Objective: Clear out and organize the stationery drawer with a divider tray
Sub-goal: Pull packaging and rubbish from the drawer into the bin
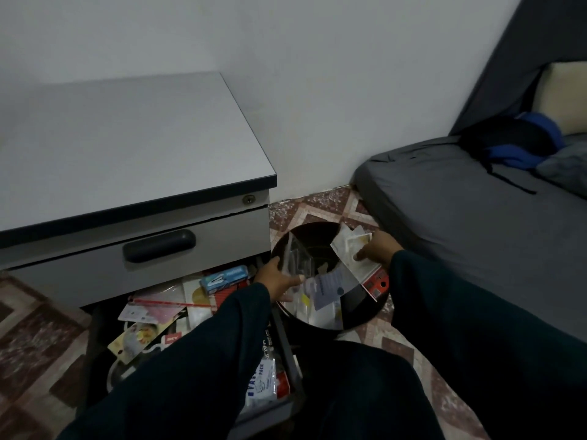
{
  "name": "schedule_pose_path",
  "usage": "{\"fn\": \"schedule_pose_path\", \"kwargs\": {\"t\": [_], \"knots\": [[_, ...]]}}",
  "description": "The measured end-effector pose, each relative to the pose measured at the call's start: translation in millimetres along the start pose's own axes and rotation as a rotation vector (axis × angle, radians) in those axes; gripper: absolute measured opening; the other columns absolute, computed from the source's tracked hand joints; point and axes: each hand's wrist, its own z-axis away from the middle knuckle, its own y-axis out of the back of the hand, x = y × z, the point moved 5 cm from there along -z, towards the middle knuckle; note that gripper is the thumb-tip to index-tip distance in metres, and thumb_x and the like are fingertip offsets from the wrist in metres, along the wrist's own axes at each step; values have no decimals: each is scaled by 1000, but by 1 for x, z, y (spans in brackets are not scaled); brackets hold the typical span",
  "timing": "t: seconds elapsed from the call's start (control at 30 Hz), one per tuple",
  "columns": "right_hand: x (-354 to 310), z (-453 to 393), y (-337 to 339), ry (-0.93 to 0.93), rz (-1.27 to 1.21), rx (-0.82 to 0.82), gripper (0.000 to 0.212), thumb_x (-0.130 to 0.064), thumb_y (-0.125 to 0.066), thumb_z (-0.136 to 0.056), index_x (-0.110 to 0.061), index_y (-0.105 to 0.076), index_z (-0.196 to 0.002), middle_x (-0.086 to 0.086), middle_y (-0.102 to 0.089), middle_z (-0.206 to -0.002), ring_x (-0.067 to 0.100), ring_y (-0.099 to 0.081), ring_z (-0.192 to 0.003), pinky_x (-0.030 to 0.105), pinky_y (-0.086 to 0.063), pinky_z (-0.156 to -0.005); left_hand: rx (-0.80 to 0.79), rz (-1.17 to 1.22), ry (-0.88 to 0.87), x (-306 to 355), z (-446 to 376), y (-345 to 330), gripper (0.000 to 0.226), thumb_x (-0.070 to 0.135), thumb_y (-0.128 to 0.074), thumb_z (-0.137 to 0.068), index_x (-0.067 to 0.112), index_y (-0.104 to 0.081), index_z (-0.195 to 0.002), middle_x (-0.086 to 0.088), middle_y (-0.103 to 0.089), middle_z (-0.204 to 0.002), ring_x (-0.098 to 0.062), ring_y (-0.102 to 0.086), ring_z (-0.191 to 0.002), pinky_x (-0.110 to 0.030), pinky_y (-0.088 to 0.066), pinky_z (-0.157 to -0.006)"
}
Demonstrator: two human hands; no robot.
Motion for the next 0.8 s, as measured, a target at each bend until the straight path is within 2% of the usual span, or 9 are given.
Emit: {"fn": "schedule_pose_path", "kwargs": {"t": [0.07, 0.17, 0.23, 0.33, 0.47, 0.6, 0.67, 0.73, 0.8], "knots": [[-1, -2, -4, -3, -39, -14, 56, -12, -76, -78, 7, -50, -123, 20, -55, -124, 27, -56, -106, 27, -45, -70, 12, -87, -48, 4, -4, 1, 87, 18, -68, -86, 9, -10, -151, -15, -30, -151, -31, -42, -131, -42, -43, -102], [-1, -5, -10, -7, -45, -24, 28, -14, -74, -80, -3, -51, -91, 13, -54, -87, 19, -49, -83, 23, -31, -47, 25, -64, -63, 3, -5, 4, 78, 15, -64, -89, 5, -15, -149, -16, -32, -149, -29, -41, -131, -37, -39, -106], [-5, -4, -14, -3, -75, -31, 24, -12, -72, -81, -2, -55, -95, 10, -55, -83, 21, -51, -77, 25, -39, -54, 40, -43, -53, 0, -4, 8, 76, 15, -63, -89, 5, -17, -149, -18, -34, -147, -29, -42, -131, -36, -40, -102], [-12, 1, -18, 23, -118, -13, 43, -7, -69, -82, 3, -54, -121, 18, -60, -111, 26, -55, -91, 31, -45, -73, 69, -21, -41, -7, -3, 20, 79, 20, -66, -87, 7, -18, -149, -19, -34, -147, -30, -44, -129, -38, -46, -95], [-19, 13, -29, 17, -134, -95, 30, -8, -69, -83, 0, -57, -110, 9, -54, -77, 28, -57, -86, 39, -51, -83, 96, -3, -53, -14, 8, 36, 77, 18, -66, -87, 9, -20, -148, -18, -36, -146, -31, -43, -129, -39, -45, -94], [-35, 34, -41, 54, -112, -158, 22, -7, -66, -86, -1, -56, -105, 11, -54, -77, 23, -53, -71, 33, -47, -65, 125, 12, -70, -24, 25, 58, 73, 16, -66, -86, 7, -25, -146, -18, -38, -145, -30, -45, -127, -38, -47, -90], [-43, 44, -51, 69, -105, -177, 21, -6, -64, -87, 2, -56, -105, 13, -54, -80, 25, -52, -77, 30, -43, -60, 157, -19, -82, -31, 33, 74, 69, 17, -67, -86, 7, -30, -144, -17, -48, -137, -26, -52, -116, -35, -49, -82], [-50, 52, -63, 77, -141, -195, 8, -1, -63, -86, 1, -56, -87, 12, -51, -74, 26, -51, -73, 31, -42, -60, 180, -44, -83, -41, 43, 91, 66, 17, -69, -85, 6, -35, -141, -15, -56, -122, -25, -56, -104, -36, -49, -83], [-57, 58, -80, 88, -170, -225, 20, 4, -62, -85, -4, -50, -70, 13, -48, -70, 21, -46, -61, 31, -39, -57, 194, -48, -71, -53, 52, 110, 61, 15, -69, -85, 2, -40, -137, -14, -58, -117, -22, -55, -100, -35, -49, -81]]}}
